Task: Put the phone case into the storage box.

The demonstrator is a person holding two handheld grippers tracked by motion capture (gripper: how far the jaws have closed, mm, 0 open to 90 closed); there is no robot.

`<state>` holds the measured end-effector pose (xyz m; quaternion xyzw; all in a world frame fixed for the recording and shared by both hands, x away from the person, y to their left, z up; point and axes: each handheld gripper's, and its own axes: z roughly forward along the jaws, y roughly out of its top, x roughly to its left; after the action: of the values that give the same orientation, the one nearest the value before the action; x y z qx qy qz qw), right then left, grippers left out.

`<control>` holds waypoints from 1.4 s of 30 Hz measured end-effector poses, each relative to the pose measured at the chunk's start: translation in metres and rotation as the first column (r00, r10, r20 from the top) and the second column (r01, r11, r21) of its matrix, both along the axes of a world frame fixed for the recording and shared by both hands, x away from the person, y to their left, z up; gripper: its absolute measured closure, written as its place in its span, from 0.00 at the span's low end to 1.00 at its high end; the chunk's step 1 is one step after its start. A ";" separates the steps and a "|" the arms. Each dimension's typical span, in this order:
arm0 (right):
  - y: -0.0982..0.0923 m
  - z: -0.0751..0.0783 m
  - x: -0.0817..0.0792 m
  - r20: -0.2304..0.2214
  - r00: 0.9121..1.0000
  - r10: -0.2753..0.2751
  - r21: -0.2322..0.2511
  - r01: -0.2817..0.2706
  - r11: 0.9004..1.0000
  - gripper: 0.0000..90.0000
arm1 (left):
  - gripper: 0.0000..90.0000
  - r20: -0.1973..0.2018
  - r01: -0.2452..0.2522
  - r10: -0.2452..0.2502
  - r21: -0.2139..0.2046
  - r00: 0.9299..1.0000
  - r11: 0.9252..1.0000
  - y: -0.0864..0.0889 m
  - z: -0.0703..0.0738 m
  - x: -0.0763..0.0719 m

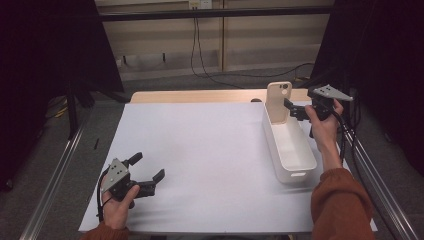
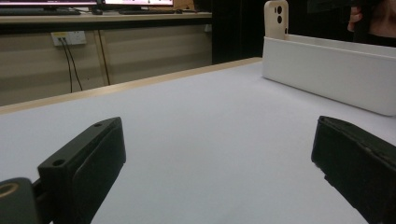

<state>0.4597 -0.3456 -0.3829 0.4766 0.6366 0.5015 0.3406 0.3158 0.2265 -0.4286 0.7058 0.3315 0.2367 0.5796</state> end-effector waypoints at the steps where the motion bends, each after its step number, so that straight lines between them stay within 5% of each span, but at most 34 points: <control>1: 0.000 0.001 -0.001 0.000 1.000 0.000 -0.001 0.000 1.000 0.00 | 0.03 0.000 -0.002 0.002 -0.003 1.000 1.000 0.000 0.000 0.000; 42: 0.006 0.007 -0.065 0.010 0.999 0.050 0.002 -0.050 0.999 0.00 | 0.03 0.007 0.013 -0.012 -0.014 1.000 1.000 0.001 0.003 0.001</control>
<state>0.3948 -0.3397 -0.3757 0.4583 0.6463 0.5129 0.3306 0.3165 0.2279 -0.4252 0.7028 0.3266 0.2333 0.5874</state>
